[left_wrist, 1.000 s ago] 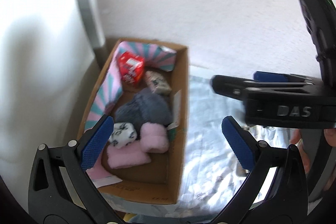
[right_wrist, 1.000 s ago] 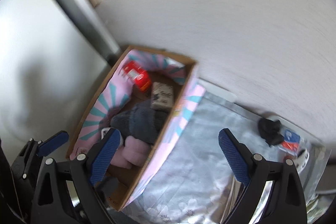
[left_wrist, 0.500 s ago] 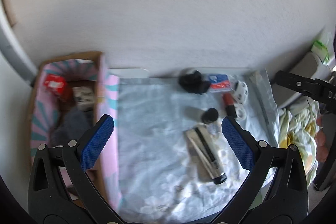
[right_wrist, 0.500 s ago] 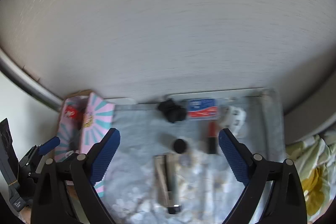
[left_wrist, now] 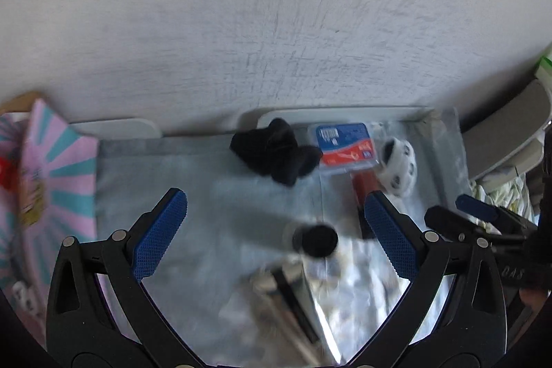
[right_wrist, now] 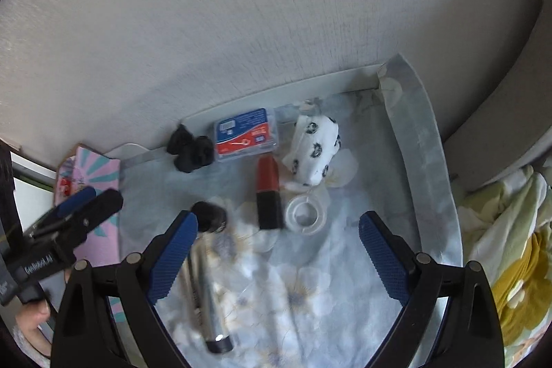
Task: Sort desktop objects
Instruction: 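Move left gripper to the black slipper while right gripper approaches white sock, then grasp the black slipper with left gripper while right gripper grasps white sock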
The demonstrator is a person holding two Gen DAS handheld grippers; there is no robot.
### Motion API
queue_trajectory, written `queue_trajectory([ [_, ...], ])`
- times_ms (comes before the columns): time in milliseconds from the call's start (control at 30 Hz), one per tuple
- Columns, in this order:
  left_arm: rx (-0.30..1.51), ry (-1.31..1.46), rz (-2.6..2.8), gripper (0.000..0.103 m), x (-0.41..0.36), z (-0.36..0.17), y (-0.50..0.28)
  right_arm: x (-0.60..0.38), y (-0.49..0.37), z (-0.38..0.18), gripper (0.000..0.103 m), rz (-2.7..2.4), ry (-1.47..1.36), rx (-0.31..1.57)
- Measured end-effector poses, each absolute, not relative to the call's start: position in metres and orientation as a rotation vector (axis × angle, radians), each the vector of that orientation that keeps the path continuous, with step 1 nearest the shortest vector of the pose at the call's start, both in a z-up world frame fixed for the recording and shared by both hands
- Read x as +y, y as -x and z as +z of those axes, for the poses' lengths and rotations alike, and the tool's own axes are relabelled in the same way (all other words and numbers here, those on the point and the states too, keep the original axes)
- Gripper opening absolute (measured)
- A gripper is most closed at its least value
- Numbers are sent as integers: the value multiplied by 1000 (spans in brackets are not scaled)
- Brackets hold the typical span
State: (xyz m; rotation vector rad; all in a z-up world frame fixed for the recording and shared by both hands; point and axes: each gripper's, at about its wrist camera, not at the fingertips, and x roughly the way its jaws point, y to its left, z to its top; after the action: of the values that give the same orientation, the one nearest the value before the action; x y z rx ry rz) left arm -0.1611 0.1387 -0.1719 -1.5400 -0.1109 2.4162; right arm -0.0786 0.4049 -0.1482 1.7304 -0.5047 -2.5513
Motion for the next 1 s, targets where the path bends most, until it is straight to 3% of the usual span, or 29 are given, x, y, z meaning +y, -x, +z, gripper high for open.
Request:
queue_trajectory([
  [300, -198, 1638, 2448, 102, 150, -225, 205, 423, 117, -199, 94, -2597, -1738, -530],
  [367, -213, 1639, 2461, 102, 149, -229, 207, 427, 121, -208, 91, -2581, -1751, -562],
  [433, -223, 1636, 2461, 100, 149, -234, 209, 429, 125, -214, 81, -2572, -1766, -566],
  [633, -196, 1616, 2490, 63, 148, -240, 209, 428, 134, -219, 60, -2577, -1788, -522],
  [700, -114, 1610, 2521, 40, 153, -240, 208, 425, 135, -219, 56, -2588, -1798, -481],
  [800, -90, 1578, 2519, 21, 157, -239, 205, 419, 135, -219, 36, -2623, -1803, -371],
  [1000, 3, 1531, 2543, 16, 162, -228, 200, 425, 126, -216, 30, -2636, -1753, -450],
])
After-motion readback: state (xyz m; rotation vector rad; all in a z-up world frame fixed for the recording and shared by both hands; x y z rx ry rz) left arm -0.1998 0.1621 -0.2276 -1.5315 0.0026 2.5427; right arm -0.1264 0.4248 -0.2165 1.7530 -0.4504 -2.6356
